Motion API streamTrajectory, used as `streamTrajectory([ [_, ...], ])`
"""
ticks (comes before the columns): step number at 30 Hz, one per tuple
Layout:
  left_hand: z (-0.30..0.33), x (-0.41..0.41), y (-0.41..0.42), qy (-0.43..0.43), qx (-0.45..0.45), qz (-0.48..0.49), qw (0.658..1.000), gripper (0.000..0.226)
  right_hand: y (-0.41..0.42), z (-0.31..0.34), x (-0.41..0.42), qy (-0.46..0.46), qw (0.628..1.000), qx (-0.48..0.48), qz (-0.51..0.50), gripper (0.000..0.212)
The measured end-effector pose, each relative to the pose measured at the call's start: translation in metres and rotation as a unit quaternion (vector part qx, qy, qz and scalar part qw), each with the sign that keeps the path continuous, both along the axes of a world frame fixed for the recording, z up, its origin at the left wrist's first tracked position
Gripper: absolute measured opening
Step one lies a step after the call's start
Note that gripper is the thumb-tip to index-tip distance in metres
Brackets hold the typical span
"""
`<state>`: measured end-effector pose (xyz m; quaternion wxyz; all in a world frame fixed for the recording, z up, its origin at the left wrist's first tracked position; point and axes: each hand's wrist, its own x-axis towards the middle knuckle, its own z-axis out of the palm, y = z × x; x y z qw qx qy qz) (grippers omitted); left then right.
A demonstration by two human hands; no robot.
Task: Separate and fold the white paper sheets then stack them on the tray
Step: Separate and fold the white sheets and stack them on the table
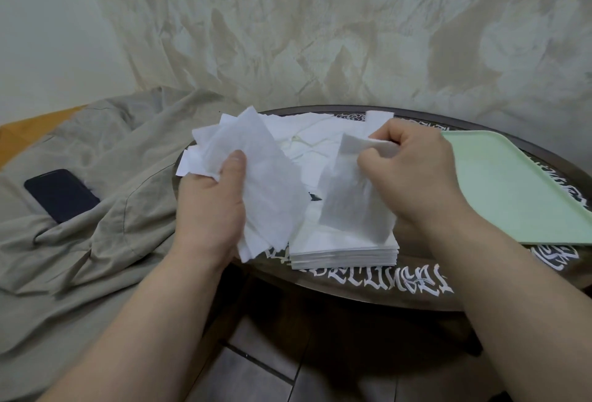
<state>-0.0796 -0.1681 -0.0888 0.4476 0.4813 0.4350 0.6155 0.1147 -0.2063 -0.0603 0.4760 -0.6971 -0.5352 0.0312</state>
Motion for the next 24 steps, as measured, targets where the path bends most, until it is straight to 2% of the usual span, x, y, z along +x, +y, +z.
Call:
streamTrajectory([
  [2, 0.000, 0.004, -0.004, 0.048, 0.000, -0.043, 0.998, 0.012, -0.004, 0.000, -0.015, 0.028, 0.995, -0.006, 0.099, 0.007],
  [4, -0.003, 0.009, -0.008, 0.092, -0.001, -0.074, 0.993, 0.016, -0.011, 0.000, -0.030, 0.074, 0.968, -0.068, 0.229, 0.008],
  [7, 0.000, 0.010, -0.011, 0.078, -0.029, -0.098, 0.992, 0.026, -0.016, 0.000, -0.035, 0.146, 0.921, -0.121, 0.340, 0.029],
  [9, 0.002, 0.006, -0.011, 0.017, -0.064, -0.136, 0.989, 0.013, -0.018, 0.001, -0.030, 0.177, 0.911, -0.130, 0.350, 0.028],
  [11, 0.002, 0.002, -0.010, -0.015, -0.084, -0.168, 0.982, 0.021, -0.018, 0.001, -0.028, 0.195, 0.909, -0.132, 0.344, 0.017],
  [14, 0.001, 0.002, -0.010, 0.004, -0.071, -0.210, 0.975, 0.033, -0.016, -0.001, -0.026, 0.216, 0.912, -0.125, 0.325, 0.009],
  [16, -0.001, 0.001, -0.009, 0.029, -0.063, -0.197, 0.978, 0.035, -0.016, 0.002, -0.024, 0.215, 0.910, -0.132, 0.328, 0.004],
  [18, -0.001, -0.003, -0.006, 0.066, -0.056, -0.159, 0.983, 0.027, -0.019, 0.009, -0.018, 0.234, 0.888, -0.155, 0.365, 0.005],
  [20, 0.001, -0.007, -0.004, 0.090, -0.054, -0.151, 0.983, 0.014, -0.024, 0.018, -0.011, 0.294, 0.844, -0.170, 0.415, 0.012],
  [21, 0.002, -0.008, -0.005, 0.093, -0.057, -0.158, 0.981, 0.007, -0.026, 0.022, -0.009, 0.299, 0.837, -0.169, 0.425, 0.012],
  [24, 0.004, -0.009, -0.009, 0.113, -0.069, -0.205, 0.970, 0.006, -0.023, 0.019, -0.006, 0.194, 0.890, -0.169, 0.376, 0.010],
])
